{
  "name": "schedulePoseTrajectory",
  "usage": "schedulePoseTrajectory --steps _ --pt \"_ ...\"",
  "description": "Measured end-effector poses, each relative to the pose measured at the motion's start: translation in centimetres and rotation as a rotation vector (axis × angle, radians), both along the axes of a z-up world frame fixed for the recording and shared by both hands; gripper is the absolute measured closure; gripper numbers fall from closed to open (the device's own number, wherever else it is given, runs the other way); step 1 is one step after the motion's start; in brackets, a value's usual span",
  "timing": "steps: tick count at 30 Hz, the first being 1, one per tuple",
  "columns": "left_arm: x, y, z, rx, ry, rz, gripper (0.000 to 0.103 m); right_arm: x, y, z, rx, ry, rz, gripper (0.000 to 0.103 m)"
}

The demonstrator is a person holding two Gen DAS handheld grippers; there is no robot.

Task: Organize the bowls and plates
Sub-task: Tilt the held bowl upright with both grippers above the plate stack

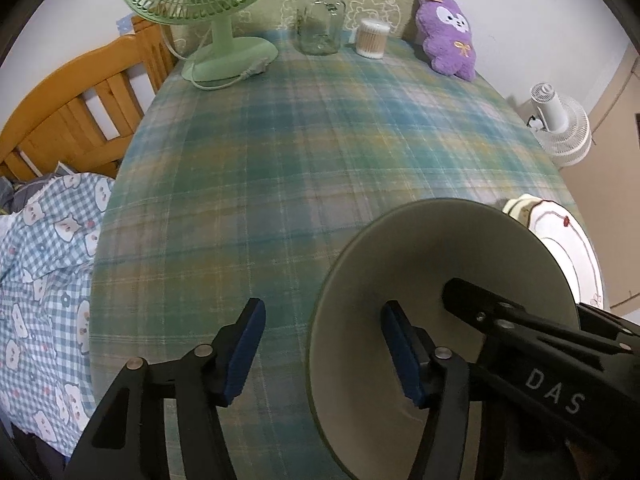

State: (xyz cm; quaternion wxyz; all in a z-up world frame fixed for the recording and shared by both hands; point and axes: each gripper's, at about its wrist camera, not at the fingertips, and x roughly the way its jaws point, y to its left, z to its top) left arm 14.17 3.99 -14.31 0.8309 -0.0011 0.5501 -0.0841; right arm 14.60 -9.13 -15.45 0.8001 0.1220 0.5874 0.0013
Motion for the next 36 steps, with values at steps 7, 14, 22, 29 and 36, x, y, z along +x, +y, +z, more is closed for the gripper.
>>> schedulePoseTrajectory --steps 7,14,22,29,36 --pt "0.0 -0.3 -0.1 -0.039 0.016 -0.035 0.059 -0.1 0.9 0.1 0.003 -0.006 0.035 0.060" --pt "-0.4 -0.5 -0.2 -0.060 0.009 -0.049 0.065 -0.3 1.1 0.0 -0.017 -0.026 0.054 0.060" --pt "-0.4 -0.1 -0.1 -0.080 0.052 -0.030 0.066 -0.4 1.3 0.3 -0.019 -0.027 0.052 0.060" --pt "-0.9 0.8 -0.1 -0.084 0.071 -0.004 0.066 -0.5 1.9 0.5 -0.015 -0.021 0.067 0.059" --pt "-1.3 0.8 -0.4 -0.092 0.033 -0.032 0.065 -0.8 2.0 0.0 -0.038 -0.056 0.061 0.055"
